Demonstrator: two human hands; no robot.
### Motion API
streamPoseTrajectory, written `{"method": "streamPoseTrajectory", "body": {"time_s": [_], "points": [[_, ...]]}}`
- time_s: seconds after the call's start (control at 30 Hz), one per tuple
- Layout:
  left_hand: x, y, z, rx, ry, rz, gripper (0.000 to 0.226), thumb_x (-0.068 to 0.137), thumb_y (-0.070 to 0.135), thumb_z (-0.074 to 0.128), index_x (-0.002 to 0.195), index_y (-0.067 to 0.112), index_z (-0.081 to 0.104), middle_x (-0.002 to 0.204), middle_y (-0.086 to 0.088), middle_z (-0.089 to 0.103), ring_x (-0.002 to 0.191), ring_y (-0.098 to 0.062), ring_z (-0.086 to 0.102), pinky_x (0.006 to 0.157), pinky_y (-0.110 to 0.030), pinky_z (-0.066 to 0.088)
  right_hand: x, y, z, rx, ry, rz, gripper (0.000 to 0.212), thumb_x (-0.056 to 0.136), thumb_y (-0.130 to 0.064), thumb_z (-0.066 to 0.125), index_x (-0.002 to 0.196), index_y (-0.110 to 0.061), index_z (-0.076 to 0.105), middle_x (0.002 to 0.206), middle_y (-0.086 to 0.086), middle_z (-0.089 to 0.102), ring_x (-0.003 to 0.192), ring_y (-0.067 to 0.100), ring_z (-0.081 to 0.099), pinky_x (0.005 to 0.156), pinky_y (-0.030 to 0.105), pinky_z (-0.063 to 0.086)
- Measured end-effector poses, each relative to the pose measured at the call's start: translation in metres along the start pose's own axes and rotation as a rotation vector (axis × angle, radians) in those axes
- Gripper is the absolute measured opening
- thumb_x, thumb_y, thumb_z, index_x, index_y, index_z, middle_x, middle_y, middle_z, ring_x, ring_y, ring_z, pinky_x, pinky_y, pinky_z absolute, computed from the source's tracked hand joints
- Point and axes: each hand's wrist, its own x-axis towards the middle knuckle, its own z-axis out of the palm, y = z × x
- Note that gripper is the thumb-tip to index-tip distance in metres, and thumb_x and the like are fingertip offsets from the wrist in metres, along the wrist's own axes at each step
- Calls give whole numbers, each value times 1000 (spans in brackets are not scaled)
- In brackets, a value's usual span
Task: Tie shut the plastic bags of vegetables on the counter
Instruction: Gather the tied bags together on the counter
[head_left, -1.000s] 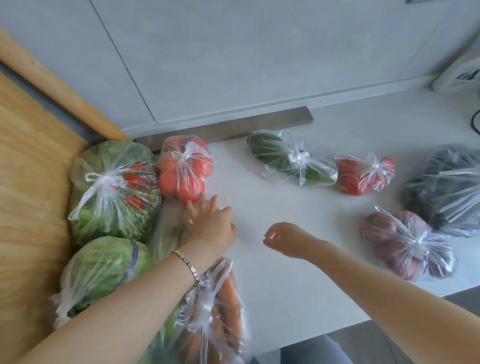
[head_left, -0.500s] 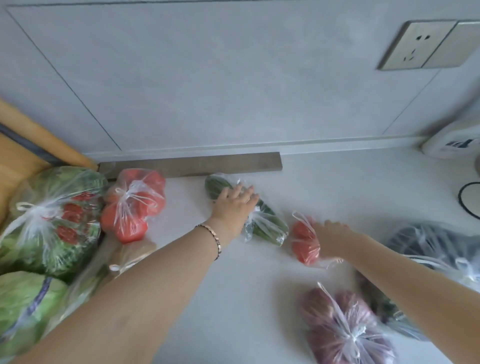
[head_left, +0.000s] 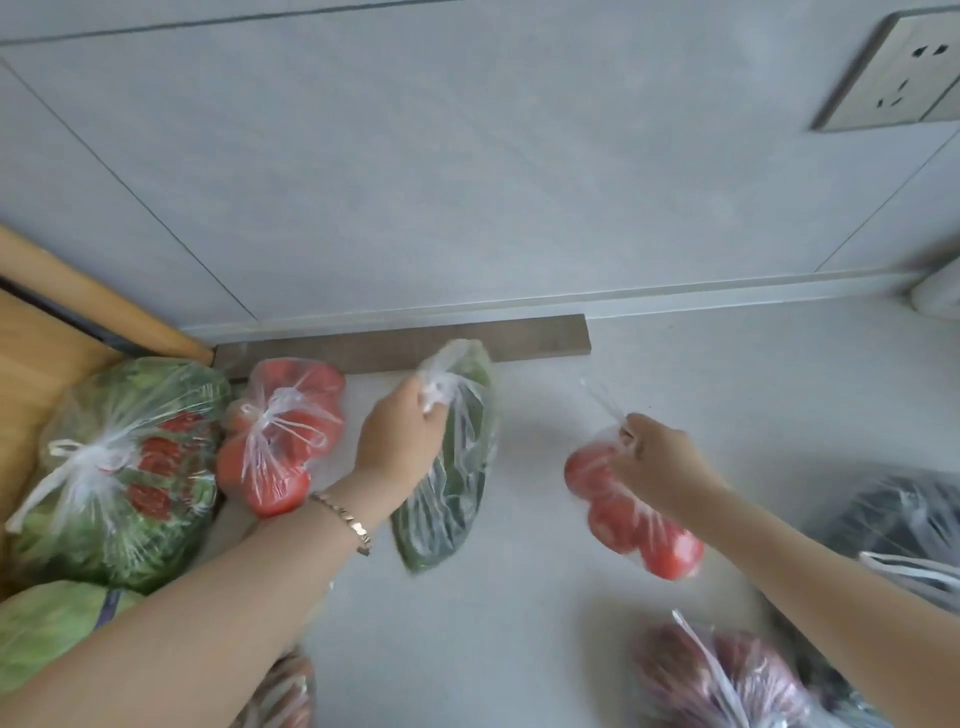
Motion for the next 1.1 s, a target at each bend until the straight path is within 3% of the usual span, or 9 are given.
{"method": "streamPoseTrajectory", "body": {"time_s": [0.07, 0.2, 0.43, 0.63, 0.7, 0.77, 0.87, 1.0, 1.1], "points": [[4, -14, -7, -115, 98, -117, 9, 89, 15, 45, 85, 8, 48, 64, -3, 46, 58, -24, 43, 46, -27, 28, 9, -22, 11, 154, 18, 27, 15, 75, -9, 47, 65, -16, 40, 63, -1, 46, 61, 21, 45, 55, 27, 35], [11, -36, -23, -89, 178, -153, 4, 90, 11, 45, 92, 15, 44, 62, -5, 48, 51, -22, 44, 42, -24, 27, 36, -72, 43, 324, -25, 74, 13, 77, -13, 52, 71, -17, 42, 66, -5, 43, 65, 17, 46, 54, 25, 35], [17, -76, -22, 160, 64, -182, 24, 93, 18, 46, 109, 1, 49, 69, -7, 54, 60, -27, 55, 48, -29, 35, 63, -135, 93, 419, -22, 63, 9, 80, -9, 53, 84, -11, 46, 80, 1, 49, 70, 15, 50, 59, 23, 42], [12, -74, -16, -57, -27, -281, 33, 93, 17, 46, 122, 3, 35, 87, -14, 56, 57, -19, 51, 42, -23, 32, 60, -151, 102, 489, -11, 34, 11, 94, -25, 45, 96, -15, 41, 68, -5, 45, 62, 14, 52, 48, 19, 38], [4, -68, -16, -34, -29, -221, 36, 91, 15, 49, 122, 8, 34, 105, -15, 51, 71, -21, 54, 51, -25, 43, 53, -145, 94, 450, -47, -24, 15, 91, -20, 51, 102, -12, 45, 78, 0, 55, 63, 11, 52, 48, 17, 37], [-12, -60, -15, 123, -4, -122, 46, 87, 13, 52, 127, 9, 33, 121, -16, 41, 99, -27, 50, 81, -33, 51, 38, -132, 79, 422, -64, -88, 31, 87, -14, 54, 116, -10, 46, 90, 3, 61, 64, 7, 51, 50, 15, 36], [-42, -38, -5, 274, 3, 34, 60, 84, 17, 54, 136, 7, 28, 140, -17, 28, 127, -33, 32, 106, -39, 32, -2, -94, 47, 279, -70, -100, 32, 83, -14, 55, 115, -15, 52, 92, 2, 64, 74, 15, 56, 58, 21, 44], [-72, -19, 11, 360, -81, 175, 68, 78, 20, 59, 139, 11, 29, 143, -17, 25, 132, -37, 25, 108, -43, 25, -77, -14, 7, -404, -293, 35, 41, 82, -34, 61, 116, -13, 52, 113, 6, 61, 106, 24, 55, 86, 28, 42], [-81, -24, 17, 459, -174, 120, 72, 80, 25, 57, 142, 20, 22, 148, -17, 14, 136, -39, 17, 110, -47, 21, -125, 35, 3, -686, -547, 183, 61, 76, -48, 62, 121, -9, 48, 118, 5, 60, 106, 23, 57, 80, 26, 43]]}}
